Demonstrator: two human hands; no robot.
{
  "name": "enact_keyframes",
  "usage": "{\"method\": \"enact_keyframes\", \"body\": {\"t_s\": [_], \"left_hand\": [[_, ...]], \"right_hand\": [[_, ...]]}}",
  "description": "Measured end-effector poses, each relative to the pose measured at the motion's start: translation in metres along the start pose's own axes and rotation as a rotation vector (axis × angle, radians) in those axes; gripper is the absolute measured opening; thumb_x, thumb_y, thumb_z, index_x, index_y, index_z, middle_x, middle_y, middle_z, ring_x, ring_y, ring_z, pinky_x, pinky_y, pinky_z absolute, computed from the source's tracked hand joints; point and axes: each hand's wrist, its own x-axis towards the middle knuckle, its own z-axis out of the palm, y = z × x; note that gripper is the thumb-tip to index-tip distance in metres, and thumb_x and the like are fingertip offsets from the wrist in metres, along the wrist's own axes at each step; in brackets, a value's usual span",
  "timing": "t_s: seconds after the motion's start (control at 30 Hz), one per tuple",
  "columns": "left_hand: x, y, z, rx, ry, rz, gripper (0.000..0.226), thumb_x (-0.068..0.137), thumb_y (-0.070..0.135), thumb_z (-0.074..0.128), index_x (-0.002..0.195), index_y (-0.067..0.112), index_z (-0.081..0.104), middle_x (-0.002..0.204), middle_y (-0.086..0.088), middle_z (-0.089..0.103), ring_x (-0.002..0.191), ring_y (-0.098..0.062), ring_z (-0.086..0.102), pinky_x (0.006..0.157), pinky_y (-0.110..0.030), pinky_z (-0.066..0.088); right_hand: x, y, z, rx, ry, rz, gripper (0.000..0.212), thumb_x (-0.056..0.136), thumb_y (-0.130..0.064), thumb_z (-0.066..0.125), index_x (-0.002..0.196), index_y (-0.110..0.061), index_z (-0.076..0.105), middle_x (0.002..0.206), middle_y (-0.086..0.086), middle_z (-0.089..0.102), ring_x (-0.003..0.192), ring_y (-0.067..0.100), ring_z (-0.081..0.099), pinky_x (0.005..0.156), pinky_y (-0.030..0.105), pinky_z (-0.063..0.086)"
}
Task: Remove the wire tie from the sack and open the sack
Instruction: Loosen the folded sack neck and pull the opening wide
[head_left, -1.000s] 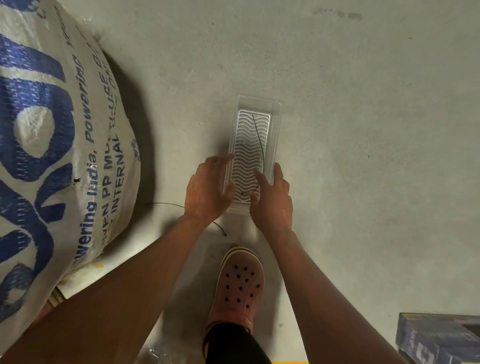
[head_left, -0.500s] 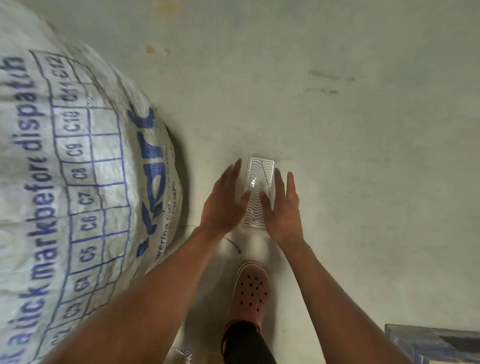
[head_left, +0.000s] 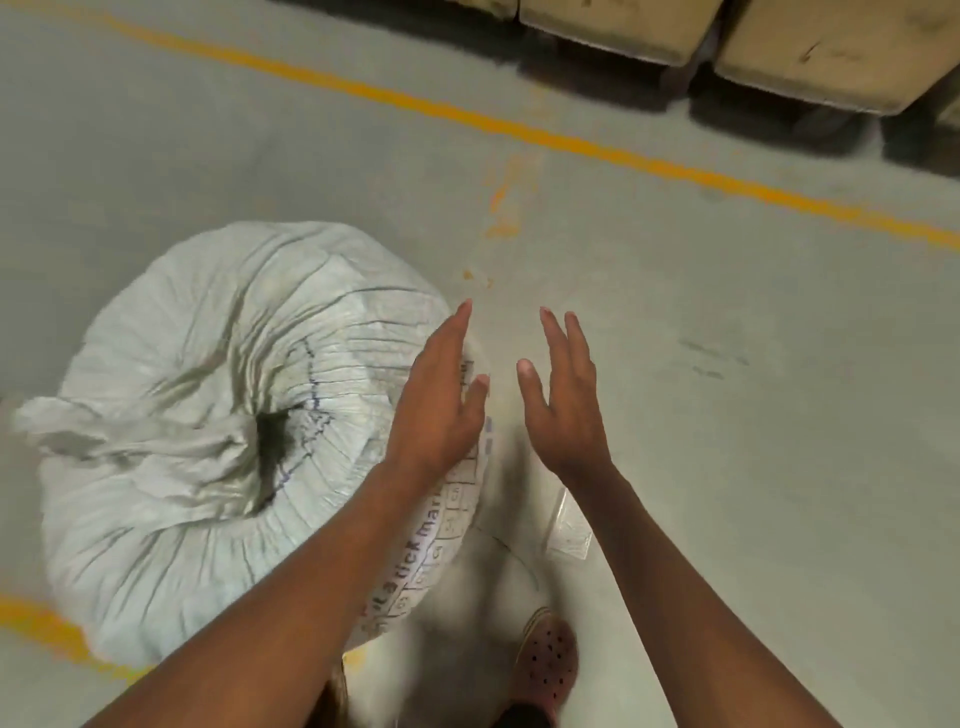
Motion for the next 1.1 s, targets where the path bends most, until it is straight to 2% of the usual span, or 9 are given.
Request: {"method": "enact_keyframes", "body": {"t_s": [0.13, 0.23, 0.33, 0.5, 0.63, 0.73, 0.83, 0.93, 1.1], "left_hand": [[-0.010, -0.009, -0.090, 0.043, 0.104, 0.057, 0.069, 0.107, 0.021, 0.055, 0.168, 0.020, 0.023, 0.173, 0.001, 0.029, 0.158, -0.020, 0.032, 0.126, -0.052, 0.033], [-0.019, -0.018, -0.149, 0.191, 0.172, 0.029, 0.074, 0.105, 0.024, 0.057, 0.168, 0.025, 0.019, 0.173, 0.002, 0.029, 0.161, -0.022, 0.026, 0.132, -0.053, 0.017], [-0.036, -0.035, -0.206, 0.299, 0.219, -0.035, 0.074, 0.106, 0.035, 0.055, 0.169, 0.031, 0.016, 0.173, 0.003, 0.030, 0.161, -0.024, 0.025, 0.132, -0.052, 0.007], [-0.064, -0.083, -0.277, 0.329, 0.121, -0.161, 0.075, 0.101, 0.055, 0.047, 0.167, 0.039, 0.018, 0.168, 0.002, 0.041, 0.157, -0.027, 0.033, 0.128, -0.059, 0.011], [-0.079, -0.124, -0.310, 0.273, -0.066, -0.232, 0.080, 0.091, 0.073, 0.048, 0.163, 0.052, 0.020, 0.163, 0.007, 0.047, 0.154, -0.019, 0.037, 0.129, -0.057, 0.012], [-0.081, -0.148, -0.321, 0.234, -0.112, -0.239, 0.083, 0.084, 0.082, 0.051, 0.159, 0.054, 0.030, 0.158, 0.012, 0.053, 0.146, -0.016, 0.046, 0.127, -0.058, 0.022], [-0.075, -0.163, -0.323, 0.202, -0.084, -0.170, 0.071, 0.085, 0.080, 0.062, 0.150, 0.052, 0.049, 0.147, 0.016, 0.063, 0.132, -0.013, 0.059, 0.118, -0.055, 0.039], [-0.069, -0.173, -0.323, 0.017, -0.093, -0.159, 0.067, 0.077, 0.067, 0.082, 0.138, 0.046, 0.065, 0.134, 0.019, 0.070, 0.123, -0.002, 0.063, 0.111, -0.039, 0.050], [-0.056, -0.181, -0.316, -0.177, -0.026, -0.172, 0.035, 0.082, 0.047, 0.086, 0.111, 0.028, 0.082, 0.108, 0.014, 0.080, 0.105, -0.002, 0.072, 0.099, -0.035, 0.056]], "right_hand": [[0.004, -0.069, 0.028, 0.044, -0.080, -0.095, 0.058, 0.109, -0.045, 0.035, 0.164, -0.032, 0.023, 0.174, -0.001, 0.016, 0.161, 0.009, 0.006, 0.127, 0.037, 0.016], [0.002, -0.111, 0.049, 0.061, -0.121, -0.112, 0.059, 0.107, -0.048, 0.035, 0.163, -0.035, 0.023, 0.174, -0.002, 0.016, 0.159, 0.006, 0.009, 0.123, 0.030, 0.015], [-0.005, -0.148, 0.072, 0.055, -0.185, -0.137, 0.061, 0.105, -0.053, 0.034, 0.163, -0.037, 0.021, 0.174, -0.006, 0.016, 0.159, 0.004, 0.008, 0.127, 0.037, 0.016], [-0.020, -0.193, 0.112, 0.017, -0.336, -0.194, 0.073, 0.099, -0.061, 0.044, 0.164, -0.038, 0.018, 0.174, -0.006, 0.014, 0.160, 0.005, 0.007, 0.125, 0.034, 0.016], [-0.034, -0.209, 0.151, -0.183, -0.445, -0.277, 0.100, 0.085, -0.079, 0.059, 0.164, -0.031, 0.021, 0.166, -0.003, 0.036, 0.152, 0.019, 0.035, 0.124, 0.041, 0.028], [-0.035, -0.209, 0.177, -0.367, -0.477, -0.316, 0.105, 0.078, -0.082, 0.064, 0.161, -0.030, 0.026, 0.139, -0.008, 0.058, 0.125, 0.020, 0.057, 0.098, 0.044, 0.052], [-0.029, -0.208, 0.185, -0.415, -0.455, -0.287, 0.077, 0.083, -0.071, 0.067, 0.148, -0.037, 0.044, 0.117, -0.008, 0.068, 0.106, 0.021, 0.063, 0.081, 0.043, 0.053], [-0.024, -0.206, 0.185, -0.416, -0.420, -0.359, 0.028, 0.092, -0.048, 0.058, 0.108, -0.029, 0.071, 0.093, -0.001, 0.068, 0.092, 0.027, 0.063, 0.074, 0.041, 0.049], [-0.008, -0.214, 0.182, -0.132, -0.308, -0.183, 0.010, 0.096, -0.023, 0.068, 0.091, -0.016, 0.073, 0.081, -0.003, 0.069, 0.076, 0.016, 0.061, 0.069, 0.037, 0.048]]}}
